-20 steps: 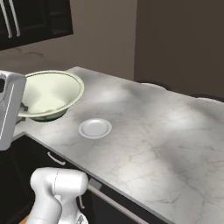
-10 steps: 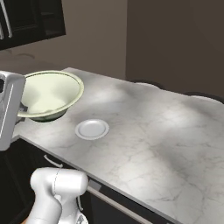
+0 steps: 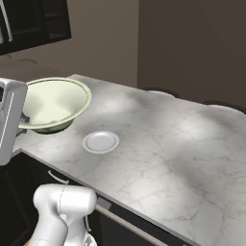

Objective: Move the bowls from the cabinet to the plates on the dining table.

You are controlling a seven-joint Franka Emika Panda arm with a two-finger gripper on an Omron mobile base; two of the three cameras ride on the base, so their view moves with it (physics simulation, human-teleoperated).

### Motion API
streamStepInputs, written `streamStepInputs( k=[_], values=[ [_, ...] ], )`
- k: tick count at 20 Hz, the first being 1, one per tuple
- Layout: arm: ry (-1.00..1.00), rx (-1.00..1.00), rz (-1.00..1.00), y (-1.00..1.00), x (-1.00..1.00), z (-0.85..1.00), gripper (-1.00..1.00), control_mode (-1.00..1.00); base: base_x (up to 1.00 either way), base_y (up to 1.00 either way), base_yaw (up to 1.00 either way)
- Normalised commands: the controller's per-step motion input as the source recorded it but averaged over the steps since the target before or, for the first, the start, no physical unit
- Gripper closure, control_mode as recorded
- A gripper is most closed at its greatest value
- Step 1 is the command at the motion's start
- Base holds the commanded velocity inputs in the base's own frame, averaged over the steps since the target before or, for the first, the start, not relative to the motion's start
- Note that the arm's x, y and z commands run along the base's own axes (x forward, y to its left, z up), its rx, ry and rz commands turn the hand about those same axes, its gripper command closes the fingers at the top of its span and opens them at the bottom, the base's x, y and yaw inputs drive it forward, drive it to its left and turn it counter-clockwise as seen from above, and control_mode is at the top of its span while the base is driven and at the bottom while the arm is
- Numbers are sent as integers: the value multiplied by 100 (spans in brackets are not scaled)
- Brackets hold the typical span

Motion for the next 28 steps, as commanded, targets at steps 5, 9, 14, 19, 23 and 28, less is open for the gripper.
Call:
streamStepInputs(
  k=[5,9,14,19,23,28],
  values=[
    [0,0,0,0,0,0,100,100,0,0,0],
    [0,0,0,0,0,0,100,100,0,0,0],
    [0,0,0,0,0,0,100,100,-3,0,0],
    [0,0,0,0,0,0,100,100,-3,1,0],
    [3,0,0,11,1,-12,100,-100,0,0,0],
    [3,0,0,16,11,-12,100,-100,0,0,0]
  ],
)
